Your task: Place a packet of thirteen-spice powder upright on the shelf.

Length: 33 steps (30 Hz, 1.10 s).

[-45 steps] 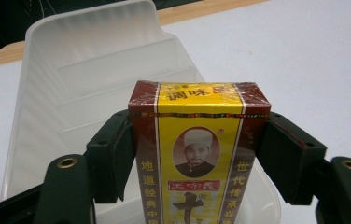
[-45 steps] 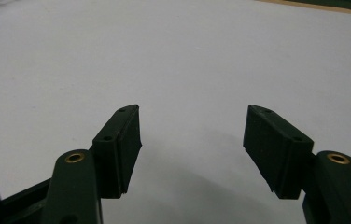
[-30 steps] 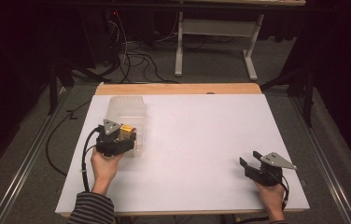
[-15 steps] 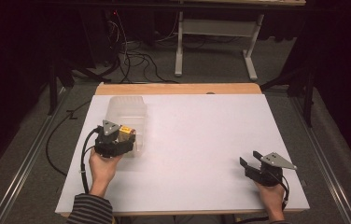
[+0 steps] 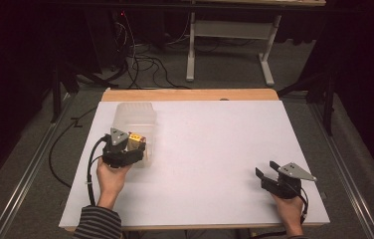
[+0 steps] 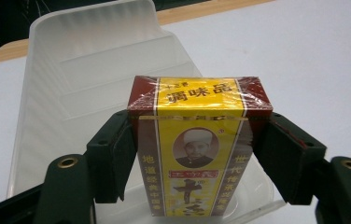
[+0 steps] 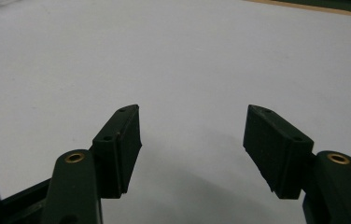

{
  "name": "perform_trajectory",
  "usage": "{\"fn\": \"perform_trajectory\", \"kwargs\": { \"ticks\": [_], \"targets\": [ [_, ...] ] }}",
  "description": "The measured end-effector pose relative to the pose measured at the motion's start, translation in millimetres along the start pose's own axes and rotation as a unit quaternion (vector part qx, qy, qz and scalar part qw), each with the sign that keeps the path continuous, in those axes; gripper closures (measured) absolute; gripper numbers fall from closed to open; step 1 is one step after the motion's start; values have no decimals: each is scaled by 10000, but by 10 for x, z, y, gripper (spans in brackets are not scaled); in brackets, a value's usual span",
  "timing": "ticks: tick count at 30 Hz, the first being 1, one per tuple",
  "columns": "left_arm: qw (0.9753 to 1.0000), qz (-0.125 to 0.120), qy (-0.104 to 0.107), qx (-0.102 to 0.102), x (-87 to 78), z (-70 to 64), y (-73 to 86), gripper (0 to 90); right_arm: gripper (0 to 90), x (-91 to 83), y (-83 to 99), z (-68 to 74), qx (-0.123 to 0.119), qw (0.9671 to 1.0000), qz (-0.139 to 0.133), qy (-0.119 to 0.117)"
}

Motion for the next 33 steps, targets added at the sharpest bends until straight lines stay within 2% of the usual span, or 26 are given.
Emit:
{"fn": "perform_trajectory", "kwargs": {
  "ticks": [4,5,6,8,10,13,25,30,33],
  "targets": [
    [9998,13,-108,-190,-9,-1,-25,327,372,-1,0,1,6,10000,0,0],
    [9997,15,-120,-191,-12,-1,-24,326,372,0,0,0,4,10000,-2,2],
    [9999,51,-104,-71,-17,12,-23,324,372,0,0,1,0,10000,0,1],
    [9999,60,-112,-65,-17,14,-23,319,372,0,0,1,3,10000,1,2],
    [9996,65,-194,-210,-14,4,-22,314,372,0,0,1,5,10000,0,2],
    [9997,125,-167,-90,-11,24,-18,285,372,-1,0,3,10,10000,10,3],
    [9996,125,-214,-159,-15,12,-26,242,372,-2,0,-1,3,10000,-8,1],
    [9998,97,-147,-118,-20,4,-55,221,372,-2,0,1,7,10000,-5,7],
    [9997,46,-103,-193,-35,-46,-75,203,372,0,-1,1,8,10000,5,3]
  ]
}}
Point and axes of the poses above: each handheld gripper's, and its own axes: x roughly forward along the jaws, y roughly out of its underside, z roughly to its left, the point moved 2 cm from there along x, roughly forward along the jaws, and after that the axes turned 8 degrees about y, right-handed, at the moved point
